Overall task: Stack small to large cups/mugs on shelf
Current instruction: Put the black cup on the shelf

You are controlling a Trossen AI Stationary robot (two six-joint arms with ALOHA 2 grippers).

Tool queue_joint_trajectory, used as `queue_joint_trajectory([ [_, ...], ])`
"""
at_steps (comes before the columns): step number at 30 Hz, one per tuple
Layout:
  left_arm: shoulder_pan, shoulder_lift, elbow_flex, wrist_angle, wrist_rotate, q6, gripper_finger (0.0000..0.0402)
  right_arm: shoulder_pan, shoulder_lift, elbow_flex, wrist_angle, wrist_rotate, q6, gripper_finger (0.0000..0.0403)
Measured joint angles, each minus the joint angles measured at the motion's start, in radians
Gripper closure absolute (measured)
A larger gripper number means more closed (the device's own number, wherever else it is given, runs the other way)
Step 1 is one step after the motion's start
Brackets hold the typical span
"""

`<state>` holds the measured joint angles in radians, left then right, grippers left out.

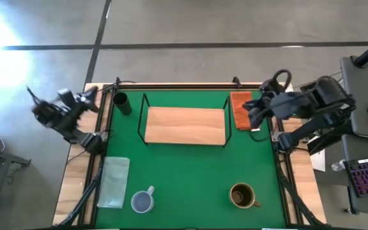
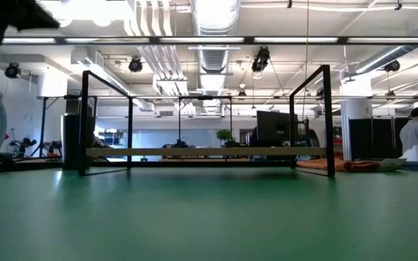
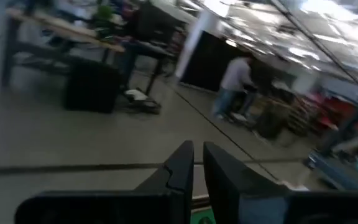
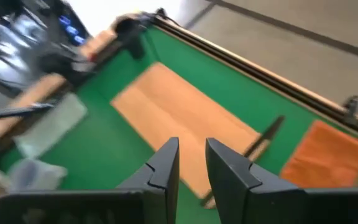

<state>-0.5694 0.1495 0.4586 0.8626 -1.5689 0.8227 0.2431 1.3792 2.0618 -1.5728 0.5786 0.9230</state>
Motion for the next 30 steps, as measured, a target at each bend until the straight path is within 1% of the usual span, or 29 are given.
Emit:
queue_joint_trajectory([
  [1, -0.041, 0.022, 0.067, -0.037, -0.004, 0.04, 0.0379, -0.019, 0.0, -0.015, 0.0, -0.011, -0.005, 0.033],
  [3, -0.113, 0.073, 0.213, -0.133, 0.003, 0.048, 0.0379, -0.065, -0.004, -0.045, 0.001, -0.037, -0.03, 0.033],
  [5, -0.178, 0.118, 0.34, -0.27, -0.003, 0.047, 0.0379, -0.097, -0.008, -0.073, 0.001, -0.064, -0.059, 0.033],
  [6, -0.207, 0.146, 0.39, -0.309, -0.001, 0.036, 0.0379, -0.115, -0.011, -0.085, 0.001, -0.072, -0.074, 0.033],
  [8, -0.256, 0.182, 0.459, -0.325, 0.0, 0.018, 0.0379, -0.148, -0.013, -0.108, 0.002, -0.089, -0.1, 0.0329],
  [11, -0.321, 0.179, 0.494, -0.319, -0.002, -0.102, 0.0379, -0.184, -0.013, -0.142, 0.002, -0.11, -0.113, 0.0322],
  [13, -0.383, 0.157, 0.458, -0.318, -0.002, -0.177, 0.0379, -0.194, -0.016, -0.164, 0.001, -0.114, -0.121, 0.0316],
  [15, -0.475, 0.121, 0.386, -0.33, 0.012, -0.253, 0.0379, -0.195, -0.019, -0.178, 0.001, -0.115, -0.141, 0.031],
  [16, -0.534, 0.095, 0.342, -0.331, 0.051, -0.285, 0.0379, -0.195, -0.022, -0.185, 0.002, -0.115, -0.155, 0.0307],
  [17, -0.594, 0.061, 0.292, -0.333, 0.133, -0.317, 0.0379, -0.194, -0.023, -0.192, 0.002, -0.116, -0.168, 0.0305],
  [18, -0.656, 0.022, 0.241, -0.346, 0.274, -0.346, 0.0379, -0.193, -0.024, -0.199, 0.002, -0.119, -0.177, 0.0304],
  [20, -0.787, -0.067, 0.143, -0.387, 0.634, -0.359, 0.0379, -0.193, -0.03, -0.213, 0.005, -0.147, -0.198, 0.0303],
  [21, -0.848, -0.101, 0.096, -0.376, 0.756, -0.325, 0.0379, -0.194, -0.033, -0.22, 0.012, -0.162, -0.214, 0.0303],
  [22, -0.849, -0.116, 0.057, -0.328, 0.815, -0.3, 0.0379, -0.194, -0.038, -0.226, 0.023, -0.172, -0.227, 0.0303],
  [23, -0.842, -0.116, 0.015, -0.235, 0.819, -0.263, 0.0379, -0.195, -0.045, -0.23, 0.036, -0.181, -0.238, 0.0304],
  [25, -0.846, -0.093, -0.053, -0.026, 0.88, -0.165, 0.0379, -0.199, -0.051, -0.234, 0.058, -0.204, -0.25, 0.0306],
  [26, -0.844, -0.084, -0.074, 0.018, 0.921, -0.141, 0.0379, -0.203, -0.055, -0.234, 0.071, -0.215, -0.251, 0.0308],
  [28, -0.833, -0.055, -0.112, -0.005, 1.014, -0.137, 0.0379, -0.212, -0.061, -0.231, 0.078, -0.221, -0.244, 0.031],
  [30, -0.831, 0.017, -0.144, -0.003, 1.141, -0.111, 0.0379, -0.214, -0.067, -0.221, 0.1, -0.222, -0.232, 0.0313],
])
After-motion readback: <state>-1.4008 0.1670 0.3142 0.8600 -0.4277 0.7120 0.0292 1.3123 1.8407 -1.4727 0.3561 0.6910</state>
